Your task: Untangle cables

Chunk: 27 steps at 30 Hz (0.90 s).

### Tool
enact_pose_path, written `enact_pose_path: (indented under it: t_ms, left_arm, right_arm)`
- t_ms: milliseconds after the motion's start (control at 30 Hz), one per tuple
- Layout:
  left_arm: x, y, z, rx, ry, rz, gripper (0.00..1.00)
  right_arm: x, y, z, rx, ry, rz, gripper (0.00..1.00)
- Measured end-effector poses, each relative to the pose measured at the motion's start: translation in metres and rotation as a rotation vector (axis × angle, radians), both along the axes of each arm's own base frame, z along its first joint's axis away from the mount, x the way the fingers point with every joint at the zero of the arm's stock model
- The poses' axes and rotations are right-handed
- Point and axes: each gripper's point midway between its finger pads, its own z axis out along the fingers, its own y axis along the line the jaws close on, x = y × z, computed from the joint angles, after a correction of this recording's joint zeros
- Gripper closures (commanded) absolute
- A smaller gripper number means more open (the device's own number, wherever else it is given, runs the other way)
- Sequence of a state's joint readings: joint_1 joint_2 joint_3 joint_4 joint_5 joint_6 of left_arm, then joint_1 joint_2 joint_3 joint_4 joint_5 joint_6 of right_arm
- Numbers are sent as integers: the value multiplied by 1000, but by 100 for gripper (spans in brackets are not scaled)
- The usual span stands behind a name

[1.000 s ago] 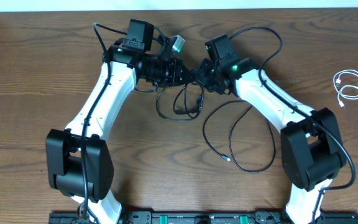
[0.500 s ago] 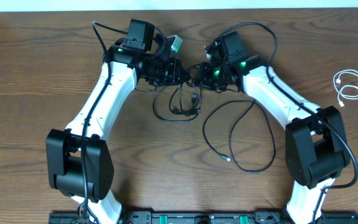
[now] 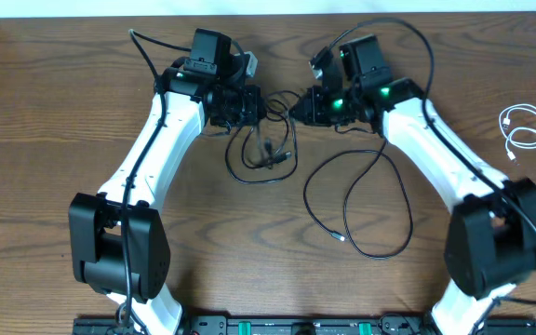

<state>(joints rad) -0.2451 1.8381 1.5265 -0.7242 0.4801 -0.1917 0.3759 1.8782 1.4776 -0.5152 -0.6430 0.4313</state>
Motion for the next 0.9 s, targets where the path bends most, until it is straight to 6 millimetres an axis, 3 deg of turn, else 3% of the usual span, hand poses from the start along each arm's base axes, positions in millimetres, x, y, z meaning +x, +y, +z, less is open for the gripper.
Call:
enact_pose_path:
  t_ms: [33, 100, 133, 233, 267, 467, 567, 633, 800, 900]
  left_arm:
    - [0, 0, 0, 3, -2, -1, 78]
    - [1, 1, -1, 8, 0, 7, 78]
    - [1, 2, -1, 9, 0, 9, 79]
    - [0, 2, -1, 10, 4, 11, 79]
    - [0, 2, -1, 10, 6, 12, 78]
    - [2, 2, -1, 9, 1, 18, 71]
    - [9, 2, 2, 12, -36, 23, 55]
    - [14, 4, 3, 19, -50, 41, 50]
    - [27, 10, 6, 37, -87, 108, 50]
    - [34, 13, 3, 44, -87, 157, 50]
  right_arm:
    - [0, -1, 5, -2, -18, -3, 91]
    - [2, -3, 11, -12, -46, -8, 65]
    - [4, -5, 11, -24, -58, -12, 61]
    - [12, -15, 3, -93, -77, -67, 30]
    - [15, -19, 2, -114, -86, -85, 24]
    - [25, -31, -4, -187, -117, -138, 18]
    - [28, -36, -5, -206, -120, -159, 18]
    - [29, -38, -6, -214, -122, -172, 20]
    - [33, -50, -8, -228, -111, -200, 19]
    - [35, -66, -12, -243, -81, -233, 18]
